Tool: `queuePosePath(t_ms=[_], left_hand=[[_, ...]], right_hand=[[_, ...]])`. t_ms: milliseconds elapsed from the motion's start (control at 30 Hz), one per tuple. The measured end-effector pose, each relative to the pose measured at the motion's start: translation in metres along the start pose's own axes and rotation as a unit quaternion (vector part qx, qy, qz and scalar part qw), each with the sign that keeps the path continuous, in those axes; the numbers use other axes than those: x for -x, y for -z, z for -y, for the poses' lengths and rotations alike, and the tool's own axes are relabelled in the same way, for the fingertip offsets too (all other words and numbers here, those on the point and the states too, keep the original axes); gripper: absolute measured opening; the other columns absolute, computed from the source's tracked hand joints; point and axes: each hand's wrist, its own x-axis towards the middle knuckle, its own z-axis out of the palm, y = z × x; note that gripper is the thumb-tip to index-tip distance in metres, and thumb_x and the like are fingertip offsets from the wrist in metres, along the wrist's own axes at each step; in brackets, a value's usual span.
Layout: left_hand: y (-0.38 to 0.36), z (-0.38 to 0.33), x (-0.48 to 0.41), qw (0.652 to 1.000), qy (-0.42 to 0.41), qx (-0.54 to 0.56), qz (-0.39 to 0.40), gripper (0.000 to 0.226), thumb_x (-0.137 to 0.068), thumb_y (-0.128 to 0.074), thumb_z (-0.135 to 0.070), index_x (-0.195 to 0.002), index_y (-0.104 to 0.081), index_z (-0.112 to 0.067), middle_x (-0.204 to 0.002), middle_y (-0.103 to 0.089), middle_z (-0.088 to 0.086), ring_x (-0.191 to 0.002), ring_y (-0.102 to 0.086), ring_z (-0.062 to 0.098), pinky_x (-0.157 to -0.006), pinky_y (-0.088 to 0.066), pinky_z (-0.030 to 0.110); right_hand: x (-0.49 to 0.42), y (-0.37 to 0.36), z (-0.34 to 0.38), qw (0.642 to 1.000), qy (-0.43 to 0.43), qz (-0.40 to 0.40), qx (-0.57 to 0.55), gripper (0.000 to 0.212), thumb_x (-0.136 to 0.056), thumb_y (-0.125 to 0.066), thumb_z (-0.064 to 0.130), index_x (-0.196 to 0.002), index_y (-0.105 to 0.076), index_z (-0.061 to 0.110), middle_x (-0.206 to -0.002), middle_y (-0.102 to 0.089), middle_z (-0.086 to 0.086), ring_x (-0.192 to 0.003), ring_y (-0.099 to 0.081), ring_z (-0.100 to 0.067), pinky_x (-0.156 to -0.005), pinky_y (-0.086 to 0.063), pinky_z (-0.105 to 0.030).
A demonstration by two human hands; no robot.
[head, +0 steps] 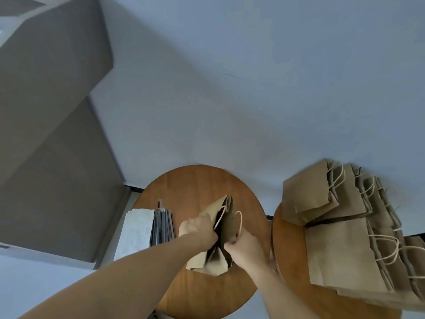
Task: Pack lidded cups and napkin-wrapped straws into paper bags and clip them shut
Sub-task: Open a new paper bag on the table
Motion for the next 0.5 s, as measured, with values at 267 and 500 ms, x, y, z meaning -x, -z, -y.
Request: queuePosePath(t_ms=[267,500], left_hand=[[-0.007,0.016,-0.011,0.996,0.064,0.053,-0.014,0.02,-0.099,-0.051,-0.029,-0.112,-0.062,-0.018,-0.094,-0.066,0.0,-0.08,-0.067,0.016,-0.078,-0.058,0.027],[0.01,0.053,-0.009,0.991,0.129,0.016,-0.043,0.028,-0.097,-0.047,-0.026,-0.113,-0.063,-0.009,-0.109,-0.067,0.009,-0.1,-0.066,0.026,-0.076,-0.051,0.03]], right_hand=[[-0.022,0.009,-0.006,0.99,0.008,-0.046,0.135,0.035,-0.096,-0.046,0.055,-0.074,-0.055,0.029,-0.068,-0.06,0.011,-0.058,-0.059,-0.006,-0.046,-0.036,-0.017],[-0.032,0.031,-0.049,0.991,-0.011,-0.059,0.123,0.009,-0.096,-0.052,0.031,-0.101,-0.057,0.026,-0.077,-0.059,0.012,-0.065,-0.059,-0.006,-0.053,-0.048,-0.02]])
